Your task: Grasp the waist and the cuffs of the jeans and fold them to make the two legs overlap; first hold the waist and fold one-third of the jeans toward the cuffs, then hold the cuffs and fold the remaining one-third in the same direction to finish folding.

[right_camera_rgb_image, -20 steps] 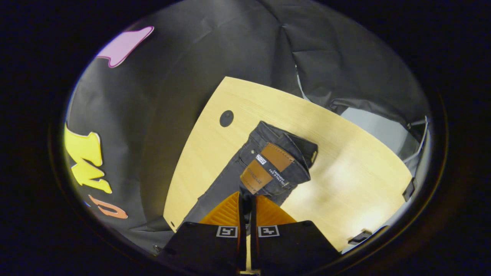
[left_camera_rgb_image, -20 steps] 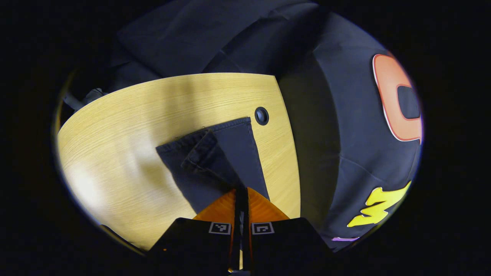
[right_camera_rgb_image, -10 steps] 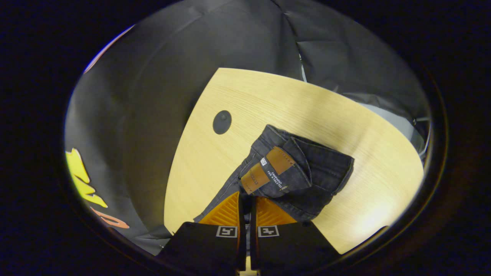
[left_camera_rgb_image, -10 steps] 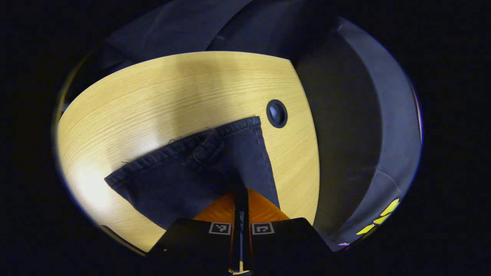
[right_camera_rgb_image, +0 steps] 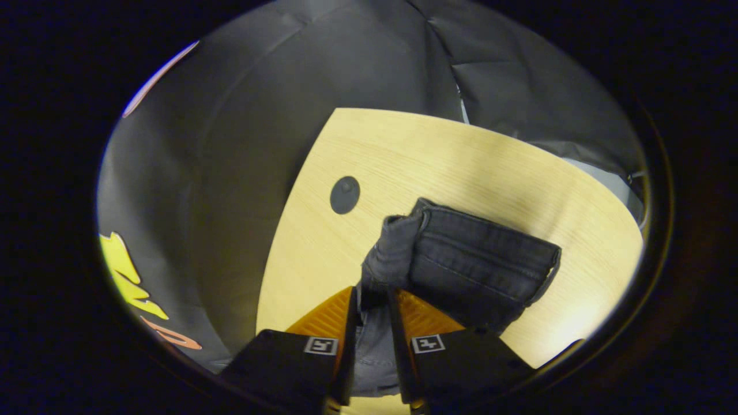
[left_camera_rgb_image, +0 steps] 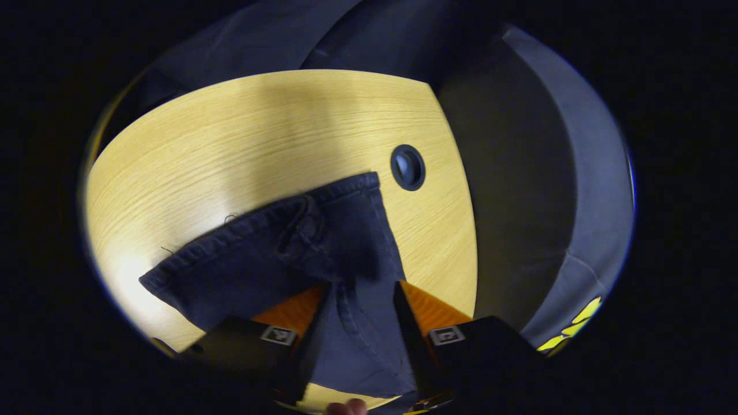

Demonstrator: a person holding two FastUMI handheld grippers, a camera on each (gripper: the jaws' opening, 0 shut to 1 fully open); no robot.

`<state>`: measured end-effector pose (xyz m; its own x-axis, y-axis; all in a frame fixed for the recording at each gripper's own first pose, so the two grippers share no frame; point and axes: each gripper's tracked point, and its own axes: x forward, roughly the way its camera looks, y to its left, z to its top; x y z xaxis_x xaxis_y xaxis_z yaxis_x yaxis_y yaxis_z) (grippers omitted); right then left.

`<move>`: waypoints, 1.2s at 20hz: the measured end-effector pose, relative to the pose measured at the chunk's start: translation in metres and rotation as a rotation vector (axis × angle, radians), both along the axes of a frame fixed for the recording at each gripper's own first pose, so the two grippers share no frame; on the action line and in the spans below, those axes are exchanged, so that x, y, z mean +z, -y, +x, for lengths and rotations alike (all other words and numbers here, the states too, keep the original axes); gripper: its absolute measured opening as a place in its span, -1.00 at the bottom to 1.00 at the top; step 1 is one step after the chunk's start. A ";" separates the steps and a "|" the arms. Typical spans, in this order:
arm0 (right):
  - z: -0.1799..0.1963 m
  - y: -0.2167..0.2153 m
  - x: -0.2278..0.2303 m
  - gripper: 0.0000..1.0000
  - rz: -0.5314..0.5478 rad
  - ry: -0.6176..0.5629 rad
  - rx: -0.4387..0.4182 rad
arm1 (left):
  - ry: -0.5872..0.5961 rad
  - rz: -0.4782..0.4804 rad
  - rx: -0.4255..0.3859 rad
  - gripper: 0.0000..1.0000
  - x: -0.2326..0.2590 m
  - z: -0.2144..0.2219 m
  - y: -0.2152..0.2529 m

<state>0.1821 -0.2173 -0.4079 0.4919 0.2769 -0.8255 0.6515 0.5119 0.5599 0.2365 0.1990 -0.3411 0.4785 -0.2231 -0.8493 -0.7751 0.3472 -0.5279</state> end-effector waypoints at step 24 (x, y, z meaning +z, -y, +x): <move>-0.138 0.013 0.216 0.95 -0.908 0.634 0.385 | 0.620 0.858 -0.430 0.92 0.306 -0.043 0.064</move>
